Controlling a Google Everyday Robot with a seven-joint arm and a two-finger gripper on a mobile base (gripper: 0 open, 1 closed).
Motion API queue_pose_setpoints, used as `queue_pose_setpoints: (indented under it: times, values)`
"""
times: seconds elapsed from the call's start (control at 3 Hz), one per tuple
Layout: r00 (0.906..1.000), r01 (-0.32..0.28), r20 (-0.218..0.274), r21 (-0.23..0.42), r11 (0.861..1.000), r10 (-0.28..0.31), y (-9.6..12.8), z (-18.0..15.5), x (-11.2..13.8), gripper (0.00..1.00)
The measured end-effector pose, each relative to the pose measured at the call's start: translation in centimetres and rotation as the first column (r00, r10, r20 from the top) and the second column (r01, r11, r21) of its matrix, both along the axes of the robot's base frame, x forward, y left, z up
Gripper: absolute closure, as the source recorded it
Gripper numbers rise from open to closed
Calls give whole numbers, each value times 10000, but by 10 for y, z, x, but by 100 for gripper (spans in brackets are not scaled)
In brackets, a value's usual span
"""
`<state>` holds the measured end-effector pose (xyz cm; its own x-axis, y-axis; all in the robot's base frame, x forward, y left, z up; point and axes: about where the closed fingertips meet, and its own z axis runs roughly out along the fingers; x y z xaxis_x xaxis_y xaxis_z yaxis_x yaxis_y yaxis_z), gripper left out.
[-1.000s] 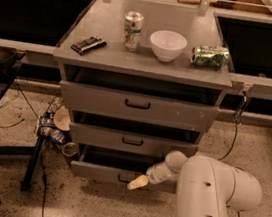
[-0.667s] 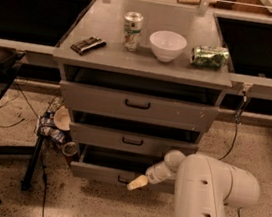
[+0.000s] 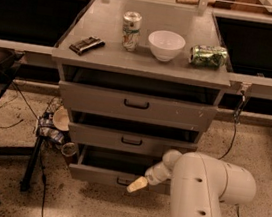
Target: Open bottom drawer
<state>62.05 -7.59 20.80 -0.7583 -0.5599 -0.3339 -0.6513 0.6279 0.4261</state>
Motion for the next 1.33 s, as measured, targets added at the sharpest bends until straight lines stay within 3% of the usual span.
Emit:
queue_pose_setpoints:
  times: [1.33]
  values:
    - [9980,-312,-566,-500,9983,284,-4,0,-16,0]
